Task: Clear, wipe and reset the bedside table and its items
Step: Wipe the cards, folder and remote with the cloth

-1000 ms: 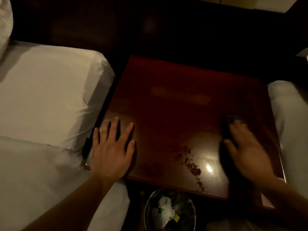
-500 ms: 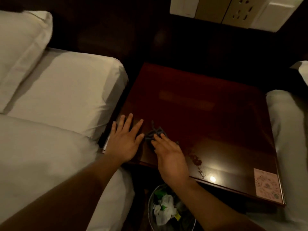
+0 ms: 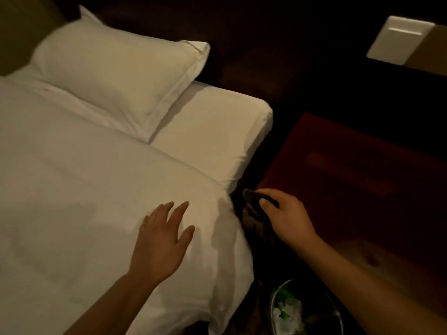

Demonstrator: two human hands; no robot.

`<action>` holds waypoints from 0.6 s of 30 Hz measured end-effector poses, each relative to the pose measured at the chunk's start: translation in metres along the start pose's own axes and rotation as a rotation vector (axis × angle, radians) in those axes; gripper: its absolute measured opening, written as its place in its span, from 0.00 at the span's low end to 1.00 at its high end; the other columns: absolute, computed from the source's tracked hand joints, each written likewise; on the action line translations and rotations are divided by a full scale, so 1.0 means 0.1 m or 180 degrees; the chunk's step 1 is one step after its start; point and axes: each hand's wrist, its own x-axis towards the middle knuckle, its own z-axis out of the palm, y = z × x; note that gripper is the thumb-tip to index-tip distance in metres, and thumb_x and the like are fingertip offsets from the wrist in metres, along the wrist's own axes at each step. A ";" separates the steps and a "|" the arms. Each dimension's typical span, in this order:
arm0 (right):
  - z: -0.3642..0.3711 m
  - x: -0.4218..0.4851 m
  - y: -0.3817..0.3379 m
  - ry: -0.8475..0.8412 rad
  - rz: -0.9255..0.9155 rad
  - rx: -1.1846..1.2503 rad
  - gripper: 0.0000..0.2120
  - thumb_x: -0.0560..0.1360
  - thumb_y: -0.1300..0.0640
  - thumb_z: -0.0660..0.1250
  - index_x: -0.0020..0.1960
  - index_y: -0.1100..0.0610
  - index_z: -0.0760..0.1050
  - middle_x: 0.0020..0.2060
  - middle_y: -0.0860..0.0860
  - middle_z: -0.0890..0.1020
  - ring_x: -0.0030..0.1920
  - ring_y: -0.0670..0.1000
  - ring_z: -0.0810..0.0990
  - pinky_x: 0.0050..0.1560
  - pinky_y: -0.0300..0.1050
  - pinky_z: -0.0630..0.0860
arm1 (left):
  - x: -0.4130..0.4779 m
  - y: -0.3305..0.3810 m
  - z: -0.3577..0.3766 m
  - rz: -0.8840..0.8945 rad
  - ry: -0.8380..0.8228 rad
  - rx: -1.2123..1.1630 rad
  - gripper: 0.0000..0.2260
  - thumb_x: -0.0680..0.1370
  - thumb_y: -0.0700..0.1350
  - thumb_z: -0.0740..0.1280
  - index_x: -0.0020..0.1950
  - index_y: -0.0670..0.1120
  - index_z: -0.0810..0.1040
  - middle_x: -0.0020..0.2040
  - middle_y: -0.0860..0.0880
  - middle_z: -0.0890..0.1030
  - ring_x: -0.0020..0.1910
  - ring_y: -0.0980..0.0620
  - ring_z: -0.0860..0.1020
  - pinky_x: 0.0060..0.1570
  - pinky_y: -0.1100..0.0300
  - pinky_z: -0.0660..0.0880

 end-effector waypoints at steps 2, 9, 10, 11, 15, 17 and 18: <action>0.17 -0.01 -0.20 -0.0111 -0.0016 0.0063 0.11 0.78 0.55 0.64 0.58 0.46 0.81 0.51 0.43 0.84 0.51 0.45 0.81 0.54 0.44 0.78 | -0.18 -0.28 -0.15 -0.0211 0.0131 -0.0062 0.25 0.81 0.59 0.58 0.78 0.55 0.65 0.77 0.45 0.68 0.76 0.44 0.64 0.74 0.44 0.61; 0.94 -0.20 -0.96 -0.0677 -0.0336 0.0036 0.10 0.78 0.55 0.65 0.55 0.46 0.81 0.48 0.40 0.83 0.49 0.43 0.81 0.54 0.47 0.78 | -0.89 -1.17 -0.59 -0.1032 0.0524 -0.0331 0.25 0.80 0.57 0.62 0.77 0.54 0.67 0.77 0.46 0.68 0.77 0.44 0.62 0.75 0.47 0.59; 1.08 -0.23 -1.07 -0.0775 -0.0406 0.0023 0.10 0.78 0.55 0.65 0.55 0.45 0.81 0.47 0.39 0.83 0.49 0.42 0.81 0.53 0.45 0.77 | -1.00 -1.30 -0.64 -0.1129 0.0544 -0.0325 0.25 0.80 0.58 0.61 0.77 0.53 0.68 0.77 0.46 0.68 0.77 0.44 0.63 0.74 0.47 0.60; 1.21 -0.27 -1.18 -0.0877 -0.0477 0.0016 0.10 0.77 0.54 0.66 0.56 0.44 0.80 0.47 0.37 0.83 0.49 0.41 0.80 0.53 0.44 0.77 | -1.10 -1.43 -0.69 -0.1236 0.0558 -0.0308 0.25 0.81 0.58 0.60 0.76 0.53 0.68 0.76 0.46 0.69 0.77 0.44 0.63 0.74 0.46 0.60; 1.74 -0.42 -1.58 -0.1261 -0.0689 -0.0030 0.11 0.77 0.53 0.65 0.57 0.43 0.79 0.47 0.35 0.82 0.48 0.37 0.79 0.47 0.36 0.73 | -1.47 -1.91 -0.81 -0.1678 0.0564 -0.0272 0.25 0.81 0.57 0.61 0.77 0.52 0.66 0.77 0.45 0.67 0.77 0.44 0.62 0.76 0.45 0.59; 1.98 -0.49 -1.74 -0.1385 -0.0767 -0.0056 0.11 0.77 0.53 0.65 0.58 0.43 0.79 0.47 0.35 0.81 0.48 0.36 0.78 0.45 0.34 0.71 | -1.61 -2.11 -0.86 -0.1795 0.0600 -0.0346 0.25 0.81 0.55 0.61 0.77 0.51 0.66 0.78 0.44 0.66 0.77 0.43 0.62 0.76 0.44 0.59; 2.08 -0.54 -1.81 -0.1451 -0.0793 -0.0073 0.11 0.77 0.53 0.65 0.58 0.44 0.79 0.47 0.35 0.81 0.48 0.36 0.78 0.45 0.33 0.70 | -1.68 -2.20 -0.87 -0.1838 0.0631 -0.0390 0.25 0.81 0.55 0.62 0.77 0.51 0.67 0.77 0.43 0.67 0.77 0.43 0.63 0.75 0.44 0.60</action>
